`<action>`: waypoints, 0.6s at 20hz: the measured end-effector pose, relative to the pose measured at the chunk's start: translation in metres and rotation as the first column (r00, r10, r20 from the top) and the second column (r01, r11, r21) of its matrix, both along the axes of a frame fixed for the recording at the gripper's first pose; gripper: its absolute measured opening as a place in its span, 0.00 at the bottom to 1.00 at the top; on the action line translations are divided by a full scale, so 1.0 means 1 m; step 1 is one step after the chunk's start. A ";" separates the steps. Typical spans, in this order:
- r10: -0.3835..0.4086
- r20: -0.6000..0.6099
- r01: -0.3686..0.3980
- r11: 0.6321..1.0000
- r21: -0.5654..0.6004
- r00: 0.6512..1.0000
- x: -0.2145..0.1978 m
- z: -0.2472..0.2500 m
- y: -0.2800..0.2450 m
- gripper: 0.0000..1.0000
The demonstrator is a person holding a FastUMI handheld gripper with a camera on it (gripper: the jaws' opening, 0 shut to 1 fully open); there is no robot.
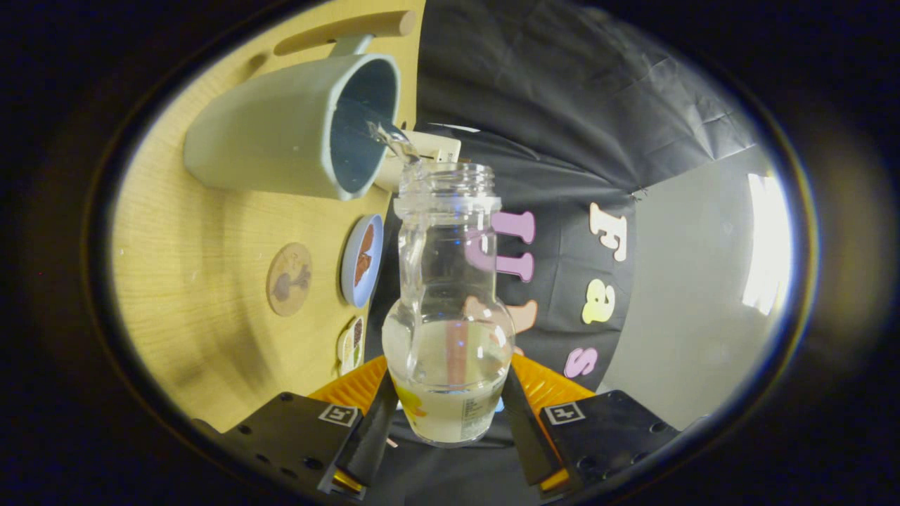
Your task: Take the bottle from table, then pour the juice into the cup, finally place the bottle on the coaster
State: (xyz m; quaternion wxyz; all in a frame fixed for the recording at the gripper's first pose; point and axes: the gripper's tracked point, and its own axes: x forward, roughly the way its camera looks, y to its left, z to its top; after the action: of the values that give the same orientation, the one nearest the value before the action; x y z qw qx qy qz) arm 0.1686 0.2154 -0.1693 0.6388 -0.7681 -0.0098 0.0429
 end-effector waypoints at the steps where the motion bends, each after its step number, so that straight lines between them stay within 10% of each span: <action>1: 0.001 0.005 -0.001 1.000 -0.004 1.000 0.000 0.002 0.001 0.80; 12: 0.024 0.023 -0.023 0.998 -0.054 0.999 -0.001 0.000 0.005 0.80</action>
State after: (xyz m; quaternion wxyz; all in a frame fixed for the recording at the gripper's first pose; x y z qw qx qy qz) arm 0.1679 0.2202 -0.1695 0.6173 -0.7852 -0.0254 0.0416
